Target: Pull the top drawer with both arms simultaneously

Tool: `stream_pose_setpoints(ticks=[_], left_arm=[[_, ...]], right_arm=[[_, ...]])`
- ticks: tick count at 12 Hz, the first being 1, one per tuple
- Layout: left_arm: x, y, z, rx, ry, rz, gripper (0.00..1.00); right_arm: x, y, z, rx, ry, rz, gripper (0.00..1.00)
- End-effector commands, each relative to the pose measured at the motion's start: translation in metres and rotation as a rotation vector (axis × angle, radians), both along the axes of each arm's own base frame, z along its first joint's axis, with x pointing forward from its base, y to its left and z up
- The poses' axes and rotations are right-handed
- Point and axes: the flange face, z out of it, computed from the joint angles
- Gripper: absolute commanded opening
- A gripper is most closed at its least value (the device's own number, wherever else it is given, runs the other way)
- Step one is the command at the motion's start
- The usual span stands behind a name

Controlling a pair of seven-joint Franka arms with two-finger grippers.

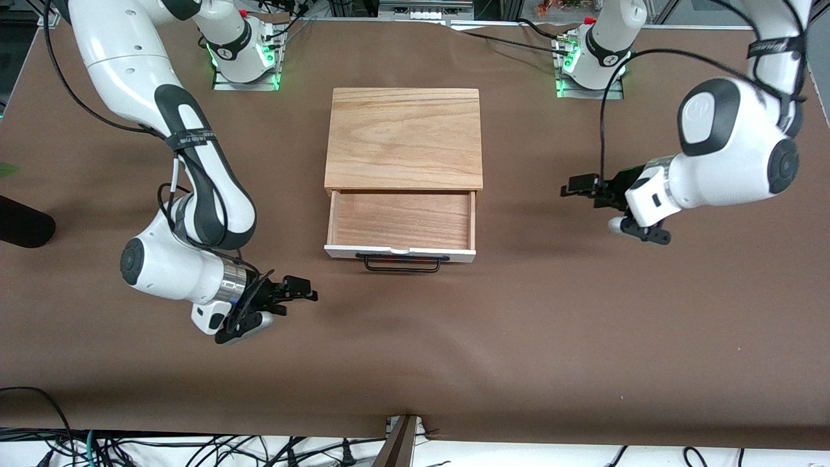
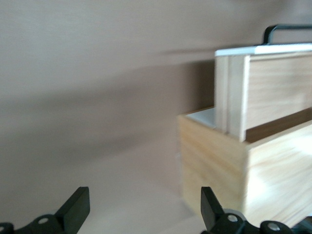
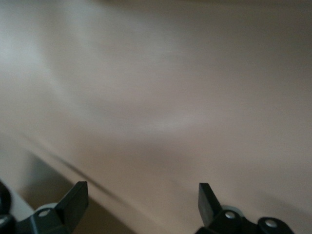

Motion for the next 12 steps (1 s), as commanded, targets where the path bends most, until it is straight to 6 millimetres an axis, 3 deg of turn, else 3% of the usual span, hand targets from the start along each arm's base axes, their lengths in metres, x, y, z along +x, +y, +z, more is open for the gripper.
stream_pose_setpoints(ticks=[1, 4, 5, 7, 10, 12], left_arm=[[-0.024, 0.011, 0.04, 0.127, -0.048, -0.067, 1.0], [-0.036, 0.023, 0.085, 0.267, -0.103, -0.14, 1.0], [-0.027, 0.027, 0.103, 0.331, -0.151, -0.166, 1.0], [-0.022, 0.032, 0.115, 0.359, -0.181, -0.173, 1.0], [-0.022, 0.063, 0.121, 0.343, -0.165, -0.085, 1.0], [-0.039, 0.049, 0.149, 0.365, -0.167, -0.001, 1.0]], right_arm=[[-0.006, -0.028, 0.036, -0.102, -0.035, 0.011, 1.0], [-0.015, -0.077, 0.076, -0.191, -0.026, -0.009, 1.0], [-0.02, -0.088, 0.091, -0.255, -0.02, 0.017, 1.0], [-0.032, -0.115, 0.132, -0.341, 0.001, 0.027, 1.0], [-0.055, -0.168, 0.187, -0.356, 0.033, -0.036, 1.0], [-0.077, -0.211, 0.219, -0.382, 0.036, -0.087, 1.0]])
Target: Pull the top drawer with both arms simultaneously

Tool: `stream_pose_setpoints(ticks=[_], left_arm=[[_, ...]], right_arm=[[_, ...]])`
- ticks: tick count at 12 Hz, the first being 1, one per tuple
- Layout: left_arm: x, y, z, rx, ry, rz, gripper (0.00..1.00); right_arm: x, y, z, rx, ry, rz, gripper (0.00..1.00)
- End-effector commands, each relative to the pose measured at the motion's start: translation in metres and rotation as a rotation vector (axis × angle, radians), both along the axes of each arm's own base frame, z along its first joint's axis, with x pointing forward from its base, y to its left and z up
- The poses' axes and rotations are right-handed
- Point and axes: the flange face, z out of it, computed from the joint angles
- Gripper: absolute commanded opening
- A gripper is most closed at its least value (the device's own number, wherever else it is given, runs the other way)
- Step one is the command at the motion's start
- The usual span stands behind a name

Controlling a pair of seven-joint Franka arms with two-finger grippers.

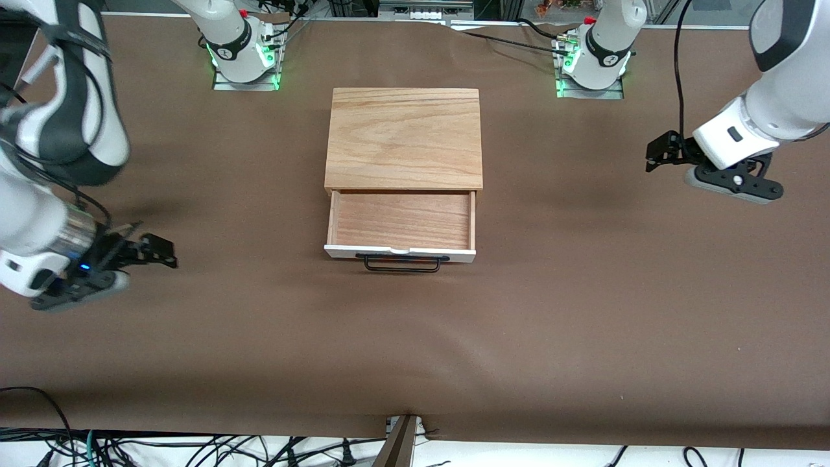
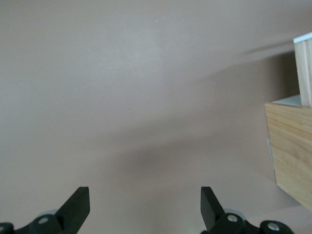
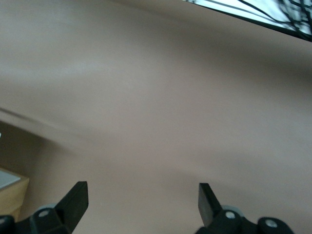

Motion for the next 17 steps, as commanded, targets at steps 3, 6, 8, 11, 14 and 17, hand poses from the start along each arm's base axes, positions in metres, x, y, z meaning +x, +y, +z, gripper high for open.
stream_pose_setpoints(ticks=[3, 6, 8, 11, 14, 17], left_arm=[[-0.01, -0.022, 0.066, 0.038, -0.038, 0.081, 1.0], [-0.006, -0.025, 0.078, 0.079, -0.019, 0.073, 1.0], [-0.005, -0.019, 0.083, 0.083, -0.025, 0.078, 1.0], [-0.007, -0.016, 0.084, 0.083, -0.016, 0.087, 1.0], [-0.006, -0.016, 0.085, 0.081, -0.019, 0.089, 1.0], [-0.006, -0.016, 0.085, 0.081, -0.019, 0.089, 1.0]], right_arm=[[-0.058, -0.054, 0.067, -0.029, 0.023, -0.069, 1.0], [-0.086, -0.08, 0.106, -0.026, 0.057, -0.115, 1.0], [-0.094, -0.082, 0.12, -0.039, 0.095, -0.148, 1.0], [-0.099, -0.076, 0.13, -0.085, 0.125, -0.322, 1.0], [-0.116, -0.076, 0.138, -0.078, 0.13, -0.32, 1.0], [-0.115, -0.065, 0.134, -0.074, 0.134, -0.312, 1.0]])
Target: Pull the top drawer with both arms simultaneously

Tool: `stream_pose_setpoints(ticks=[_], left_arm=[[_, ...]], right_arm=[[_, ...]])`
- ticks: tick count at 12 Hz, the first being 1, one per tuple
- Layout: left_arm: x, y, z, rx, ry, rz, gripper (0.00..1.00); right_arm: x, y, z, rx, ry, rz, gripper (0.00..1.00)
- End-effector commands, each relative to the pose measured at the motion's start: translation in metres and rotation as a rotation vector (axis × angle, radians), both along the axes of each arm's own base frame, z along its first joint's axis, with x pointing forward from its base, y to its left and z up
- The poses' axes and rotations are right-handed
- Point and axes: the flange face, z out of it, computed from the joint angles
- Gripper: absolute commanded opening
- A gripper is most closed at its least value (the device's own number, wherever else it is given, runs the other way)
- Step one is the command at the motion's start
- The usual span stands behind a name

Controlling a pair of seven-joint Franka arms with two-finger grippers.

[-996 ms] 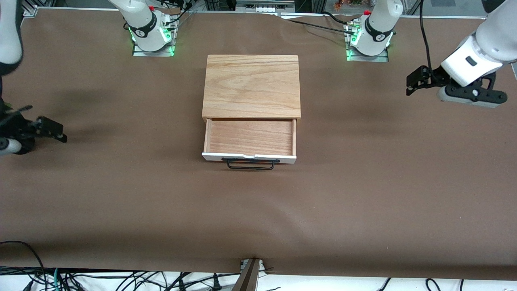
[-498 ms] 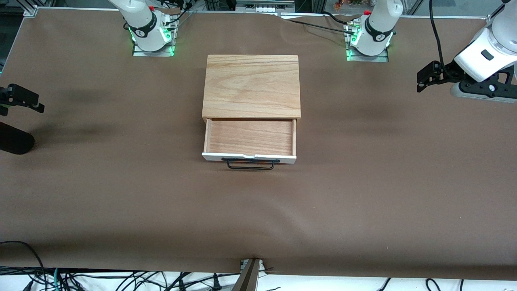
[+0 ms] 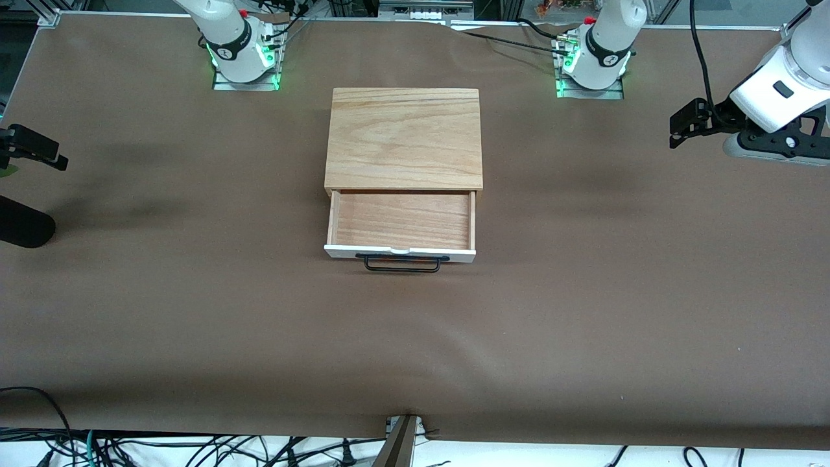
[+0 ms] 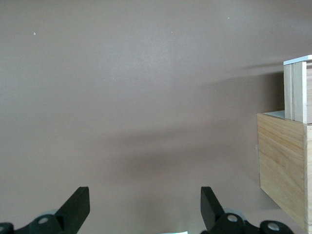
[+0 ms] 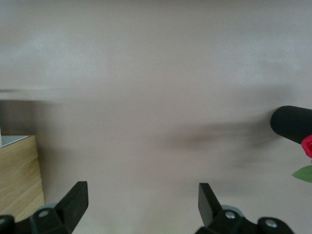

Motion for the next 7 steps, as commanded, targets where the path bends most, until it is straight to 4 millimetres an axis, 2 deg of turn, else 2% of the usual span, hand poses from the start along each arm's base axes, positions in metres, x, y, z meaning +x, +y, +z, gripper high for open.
stream_pose_setpoints(ticks=[1, 3, 4, 7], left_arm=[[0.003, 0.0, 0.006, 0.035, 0.002, 0.005, 1.0], [0.003, 0.0, 0.006, 0.035, 0.002, 0.005, 1.0], [0.003, 0.0, 0.005, 0.035, 0.004, 0.005, 1.0], [0.004, 0.001, 0.003, 0.035, 0.007, 0.008, 1.0]], right_arm=[[-0.009, 0.013, -0.003, -0.008, 0.014, 0.004, 1.0], [-0.01, 0.021, -0.003, -0.007, 0.02, 0.016, 1.0], [-0.008, 0.036, -0.004, -0.005, 0.023, 0.042, 1.0], [-0.009, 0.036, -0.005, -0.005, 0.025, 0.042, 1.0]])
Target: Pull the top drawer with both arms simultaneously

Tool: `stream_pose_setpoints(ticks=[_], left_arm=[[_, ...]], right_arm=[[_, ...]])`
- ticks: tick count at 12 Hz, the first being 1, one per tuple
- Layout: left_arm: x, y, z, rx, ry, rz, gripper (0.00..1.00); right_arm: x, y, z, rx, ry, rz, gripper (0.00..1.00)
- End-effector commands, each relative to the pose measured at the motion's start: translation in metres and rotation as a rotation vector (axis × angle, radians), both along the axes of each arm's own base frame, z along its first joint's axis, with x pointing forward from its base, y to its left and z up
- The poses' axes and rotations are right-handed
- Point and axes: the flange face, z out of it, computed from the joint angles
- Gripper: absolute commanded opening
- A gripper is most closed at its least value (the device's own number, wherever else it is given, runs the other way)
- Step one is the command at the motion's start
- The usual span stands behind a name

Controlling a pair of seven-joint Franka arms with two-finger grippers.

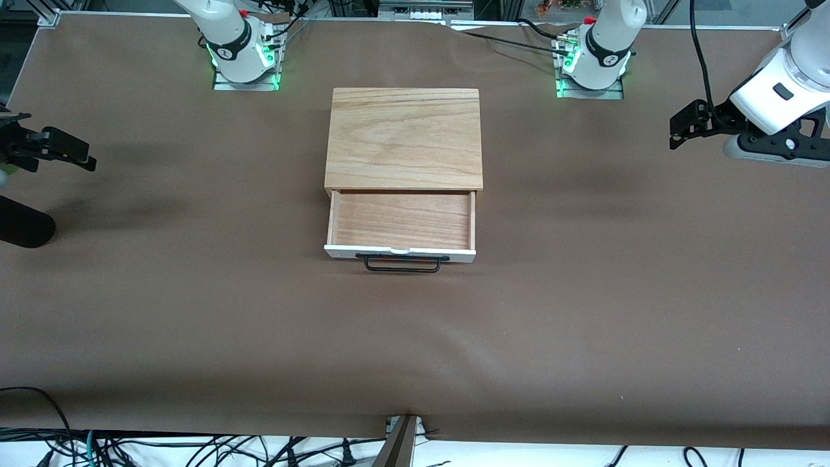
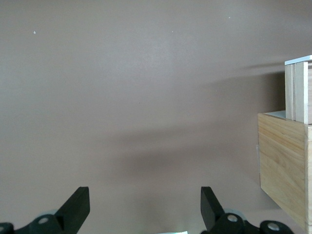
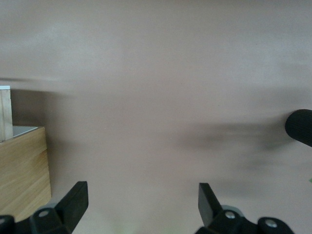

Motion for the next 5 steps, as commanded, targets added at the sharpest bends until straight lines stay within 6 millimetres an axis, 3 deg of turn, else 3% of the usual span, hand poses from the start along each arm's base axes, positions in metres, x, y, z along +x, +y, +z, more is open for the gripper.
stream_pose_setpoints(ticks=[1, 5], left_arm=[[0.0034, -0.0003, 0.0043, 0.035, 0.004, 0.005, 1.0], [0.0042, -0.0012, 0.0019, 0.036, 0.009, 0.003, 1.0]], right_arm=[[-0.0112, -0.0031, 0.0048, -0.012, 0.004, -0.016, 1.0], [-0.0108, -0.0023, 0.004, -0.014, 0.006, -0.035, 1.0]])
